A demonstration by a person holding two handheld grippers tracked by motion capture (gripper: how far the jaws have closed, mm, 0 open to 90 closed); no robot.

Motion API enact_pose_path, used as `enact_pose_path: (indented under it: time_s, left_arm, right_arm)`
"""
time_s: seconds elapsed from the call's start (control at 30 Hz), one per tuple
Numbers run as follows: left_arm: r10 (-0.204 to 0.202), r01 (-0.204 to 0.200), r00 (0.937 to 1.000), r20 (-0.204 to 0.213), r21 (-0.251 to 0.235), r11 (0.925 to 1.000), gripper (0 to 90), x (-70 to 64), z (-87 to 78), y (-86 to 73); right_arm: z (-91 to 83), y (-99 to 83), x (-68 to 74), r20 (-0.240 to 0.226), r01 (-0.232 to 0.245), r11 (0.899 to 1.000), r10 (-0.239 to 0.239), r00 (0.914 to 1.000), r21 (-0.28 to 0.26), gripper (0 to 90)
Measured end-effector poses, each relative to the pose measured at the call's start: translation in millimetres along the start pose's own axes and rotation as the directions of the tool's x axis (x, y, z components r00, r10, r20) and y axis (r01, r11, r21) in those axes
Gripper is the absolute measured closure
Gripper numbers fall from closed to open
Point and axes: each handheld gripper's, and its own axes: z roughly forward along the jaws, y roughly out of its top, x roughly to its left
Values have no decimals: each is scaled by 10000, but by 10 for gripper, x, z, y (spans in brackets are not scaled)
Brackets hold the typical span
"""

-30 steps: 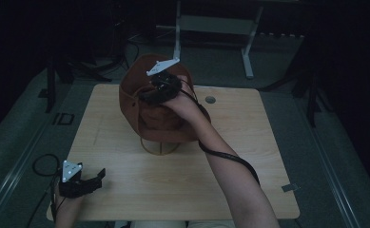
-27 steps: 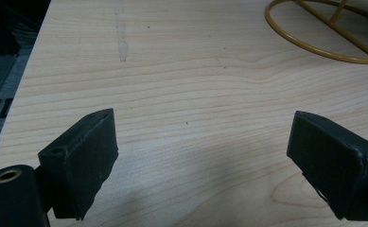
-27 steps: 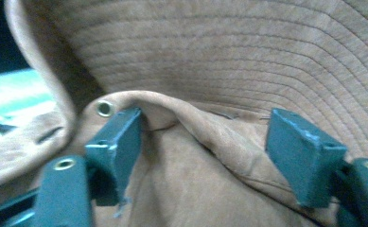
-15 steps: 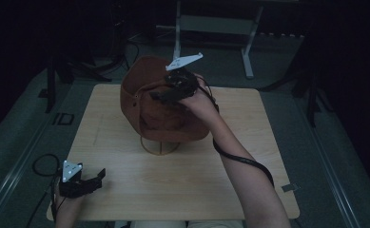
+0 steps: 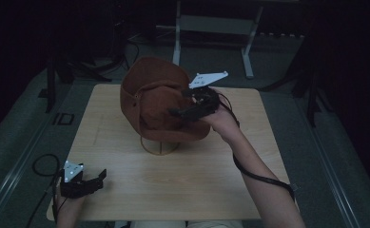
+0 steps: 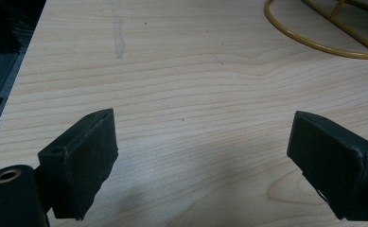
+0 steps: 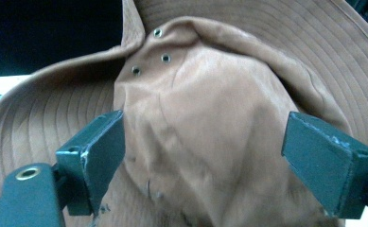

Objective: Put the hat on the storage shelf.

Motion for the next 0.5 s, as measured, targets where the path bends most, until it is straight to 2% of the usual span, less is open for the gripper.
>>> enact_pose_path:
  time_s: [0.3,0.37,0.5]
  left_arm:
    - [28,-28,10000,3,-9,10000,99,-4,-1,-3]
    - [23,-23,10000,29,27,10000,100,-3,0,-4]
    - [13,-13,10000,-3,-7,10000,100,0,-4,-3]
  right_arm:
    - [-298,-253,-13,311,-83,9994,93,9995,-322,144]
    - [-341,-323,-29,496,-69,9996,83,9987,-277,144]
    - [-388,-452,-69,563,-345,9989,362,9978,-304,145]
